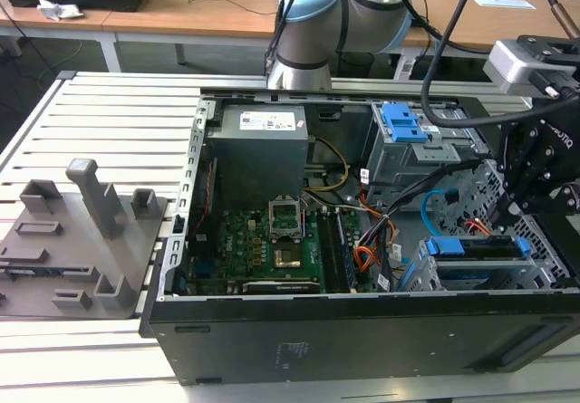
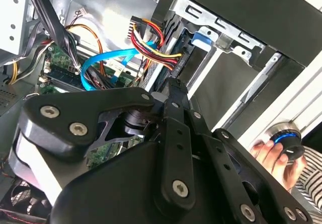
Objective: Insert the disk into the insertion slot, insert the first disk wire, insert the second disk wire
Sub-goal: 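Insert the first disk wire, then insert the second disk wire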
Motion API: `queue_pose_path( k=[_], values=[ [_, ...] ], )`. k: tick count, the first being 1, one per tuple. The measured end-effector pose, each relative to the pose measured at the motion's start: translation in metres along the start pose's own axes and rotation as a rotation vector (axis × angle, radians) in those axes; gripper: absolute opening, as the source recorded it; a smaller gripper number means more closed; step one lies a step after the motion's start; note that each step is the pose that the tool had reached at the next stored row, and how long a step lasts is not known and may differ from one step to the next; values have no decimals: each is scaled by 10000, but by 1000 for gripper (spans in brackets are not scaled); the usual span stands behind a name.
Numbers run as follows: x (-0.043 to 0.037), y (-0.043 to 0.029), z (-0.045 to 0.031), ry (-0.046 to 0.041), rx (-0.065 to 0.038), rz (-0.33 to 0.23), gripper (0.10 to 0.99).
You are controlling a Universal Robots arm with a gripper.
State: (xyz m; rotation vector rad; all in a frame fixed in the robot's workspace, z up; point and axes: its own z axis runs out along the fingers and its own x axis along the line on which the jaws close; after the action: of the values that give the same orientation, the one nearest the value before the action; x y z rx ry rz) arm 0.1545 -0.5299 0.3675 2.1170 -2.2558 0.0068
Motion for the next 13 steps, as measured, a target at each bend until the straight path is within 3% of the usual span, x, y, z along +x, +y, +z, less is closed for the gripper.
queue_pose_path(
  k=[7,10,13],
  values=[
    [0,4,0,0,0,2,106],
    [0,4,0,1,0,2,239],
    [0,5,0,16,20,-525,239]
  ],
)
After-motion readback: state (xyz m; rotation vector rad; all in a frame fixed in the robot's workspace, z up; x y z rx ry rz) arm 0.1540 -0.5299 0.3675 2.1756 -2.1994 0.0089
